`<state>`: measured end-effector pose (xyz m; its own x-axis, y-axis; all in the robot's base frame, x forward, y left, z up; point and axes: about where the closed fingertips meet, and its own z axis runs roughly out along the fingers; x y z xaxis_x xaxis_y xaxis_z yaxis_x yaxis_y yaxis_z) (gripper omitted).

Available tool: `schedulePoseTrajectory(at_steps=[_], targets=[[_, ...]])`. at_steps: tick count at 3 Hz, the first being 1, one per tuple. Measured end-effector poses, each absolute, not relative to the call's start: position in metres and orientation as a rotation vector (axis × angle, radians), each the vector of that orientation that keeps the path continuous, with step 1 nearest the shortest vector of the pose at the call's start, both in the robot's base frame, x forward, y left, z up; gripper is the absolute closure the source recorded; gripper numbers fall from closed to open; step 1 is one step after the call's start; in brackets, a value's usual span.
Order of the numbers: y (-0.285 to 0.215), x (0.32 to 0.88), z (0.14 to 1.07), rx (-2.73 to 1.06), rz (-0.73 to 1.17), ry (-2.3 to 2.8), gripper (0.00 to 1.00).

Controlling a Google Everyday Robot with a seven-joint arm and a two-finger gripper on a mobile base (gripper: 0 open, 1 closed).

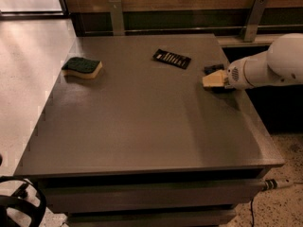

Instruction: Move rxbar blueberry near sponge

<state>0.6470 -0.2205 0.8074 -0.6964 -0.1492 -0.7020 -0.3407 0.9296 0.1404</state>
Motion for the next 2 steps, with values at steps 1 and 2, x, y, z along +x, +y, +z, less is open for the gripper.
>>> schedulePoseTrajectory(at_steps=[1, 2], targets=[[-0.2203, 0.6470, 0.8090, -0.346, 0.337, 2.344, 1.00], [-0.2204, 0.6469, 0.8091, -0.346, 0.337, 2.344, 1.00]])
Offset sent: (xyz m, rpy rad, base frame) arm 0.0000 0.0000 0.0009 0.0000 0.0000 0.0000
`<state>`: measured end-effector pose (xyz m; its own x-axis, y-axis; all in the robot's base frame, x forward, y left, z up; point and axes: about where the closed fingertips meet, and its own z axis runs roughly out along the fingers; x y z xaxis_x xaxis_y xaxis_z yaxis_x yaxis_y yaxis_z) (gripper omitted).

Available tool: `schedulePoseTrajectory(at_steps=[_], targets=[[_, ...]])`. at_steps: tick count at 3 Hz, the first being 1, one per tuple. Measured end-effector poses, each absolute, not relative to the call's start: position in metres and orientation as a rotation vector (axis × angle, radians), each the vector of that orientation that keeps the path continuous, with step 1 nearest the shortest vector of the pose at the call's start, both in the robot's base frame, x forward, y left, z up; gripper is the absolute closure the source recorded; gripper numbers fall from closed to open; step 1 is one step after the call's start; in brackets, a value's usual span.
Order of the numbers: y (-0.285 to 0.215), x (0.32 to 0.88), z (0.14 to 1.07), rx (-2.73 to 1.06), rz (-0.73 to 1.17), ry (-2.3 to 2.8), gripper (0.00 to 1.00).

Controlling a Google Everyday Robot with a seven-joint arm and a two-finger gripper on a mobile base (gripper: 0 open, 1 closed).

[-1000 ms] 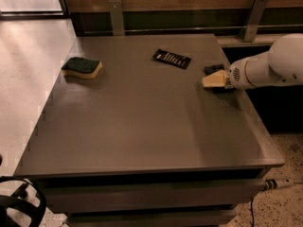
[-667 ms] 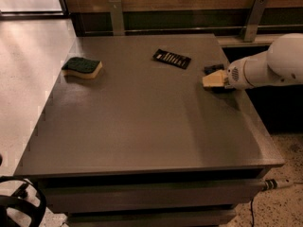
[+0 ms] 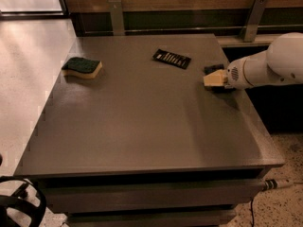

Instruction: Move rxbar blueberry near sponge

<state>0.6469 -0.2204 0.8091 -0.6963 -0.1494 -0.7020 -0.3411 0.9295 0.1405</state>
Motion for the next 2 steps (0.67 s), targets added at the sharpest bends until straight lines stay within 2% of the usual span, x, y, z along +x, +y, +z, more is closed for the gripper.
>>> schedulePoseTrajectory(at_steps=[2], targets=[[-0.2203, 0.6470, 0.8091, -0.346, 0.337, 2.344, 0.59]])
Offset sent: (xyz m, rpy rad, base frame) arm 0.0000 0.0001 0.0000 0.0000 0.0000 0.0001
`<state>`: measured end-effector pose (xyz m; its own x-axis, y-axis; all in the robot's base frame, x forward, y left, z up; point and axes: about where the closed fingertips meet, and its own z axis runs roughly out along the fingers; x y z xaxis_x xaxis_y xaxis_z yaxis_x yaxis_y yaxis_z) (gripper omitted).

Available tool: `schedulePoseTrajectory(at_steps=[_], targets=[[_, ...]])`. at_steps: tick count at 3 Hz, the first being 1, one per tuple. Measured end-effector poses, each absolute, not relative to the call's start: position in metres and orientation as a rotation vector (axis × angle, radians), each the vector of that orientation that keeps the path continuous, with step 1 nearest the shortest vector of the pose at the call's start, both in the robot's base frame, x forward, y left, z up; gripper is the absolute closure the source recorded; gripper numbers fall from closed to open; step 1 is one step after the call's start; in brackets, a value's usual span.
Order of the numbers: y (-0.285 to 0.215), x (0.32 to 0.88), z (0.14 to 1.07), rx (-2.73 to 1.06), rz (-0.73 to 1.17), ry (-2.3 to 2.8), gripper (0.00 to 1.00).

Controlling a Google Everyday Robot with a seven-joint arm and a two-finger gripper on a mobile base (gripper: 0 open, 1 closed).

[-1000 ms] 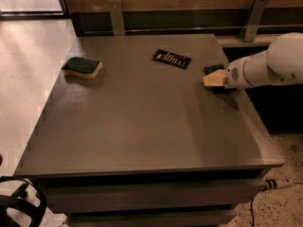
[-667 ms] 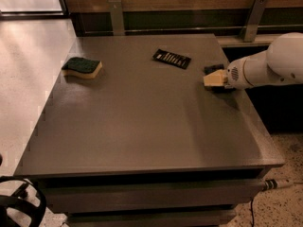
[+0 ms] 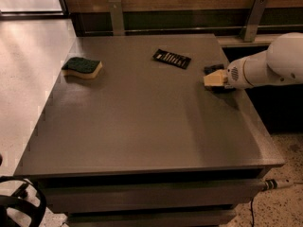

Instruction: Move rxbar blueberry near sponge

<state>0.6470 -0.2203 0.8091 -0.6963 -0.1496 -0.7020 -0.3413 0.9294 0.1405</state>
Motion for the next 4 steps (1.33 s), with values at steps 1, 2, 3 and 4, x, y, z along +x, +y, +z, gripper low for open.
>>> schedulePoseTrajectory(at_steps=[1, 2, 3, 4], targets=[[-0.2203, 0.6470, 0.8091, -0.346, 0.337, 2.344, 0.36], [-0.2203, 0.6470, 0.8091, -0.346, 0.337, 2.344, 0.12], [-0.2203, 0.6470, 0.8092, -0.346, 0.336, 2.344, 0.00], [-0.2242, 0.6487, 0.8179, -0.355, 0.257, 2.346, 0.00]])
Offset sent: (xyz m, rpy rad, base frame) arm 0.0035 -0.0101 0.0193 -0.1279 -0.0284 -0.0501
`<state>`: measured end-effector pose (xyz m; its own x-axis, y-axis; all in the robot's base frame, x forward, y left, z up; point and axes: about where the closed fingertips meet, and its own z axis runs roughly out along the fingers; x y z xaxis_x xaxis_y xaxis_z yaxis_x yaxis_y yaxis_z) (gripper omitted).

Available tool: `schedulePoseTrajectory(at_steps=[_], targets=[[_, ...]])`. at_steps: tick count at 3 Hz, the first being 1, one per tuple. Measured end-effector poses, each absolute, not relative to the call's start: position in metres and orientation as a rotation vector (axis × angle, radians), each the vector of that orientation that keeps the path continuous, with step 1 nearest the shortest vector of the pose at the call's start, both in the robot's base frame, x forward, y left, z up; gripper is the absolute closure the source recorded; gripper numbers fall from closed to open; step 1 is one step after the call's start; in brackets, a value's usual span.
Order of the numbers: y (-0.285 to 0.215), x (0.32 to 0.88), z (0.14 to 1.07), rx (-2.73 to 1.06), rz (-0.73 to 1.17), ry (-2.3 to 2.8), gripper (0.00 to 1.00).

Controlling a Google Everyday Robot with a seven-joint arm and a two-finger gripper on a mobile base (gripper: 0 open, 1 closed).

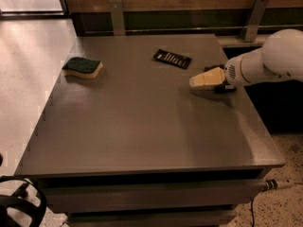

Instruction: Move rxbar blueberry near sponge

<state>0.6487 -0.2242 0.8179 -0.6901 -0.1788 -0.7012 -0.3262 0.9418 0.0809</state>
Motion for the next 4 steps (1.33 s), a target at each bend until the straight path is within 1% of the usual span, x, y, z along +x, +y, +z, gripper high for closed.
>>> schedulePoseTrajectory(at_steps=[1, 4], targets=[[-0.230, 0.652, 0.837, -0.381, 0.108, 2.346, 0.00], [-0.225, 0.648, 0.825, -0.381, 0.144, 2.383, 0.00]])
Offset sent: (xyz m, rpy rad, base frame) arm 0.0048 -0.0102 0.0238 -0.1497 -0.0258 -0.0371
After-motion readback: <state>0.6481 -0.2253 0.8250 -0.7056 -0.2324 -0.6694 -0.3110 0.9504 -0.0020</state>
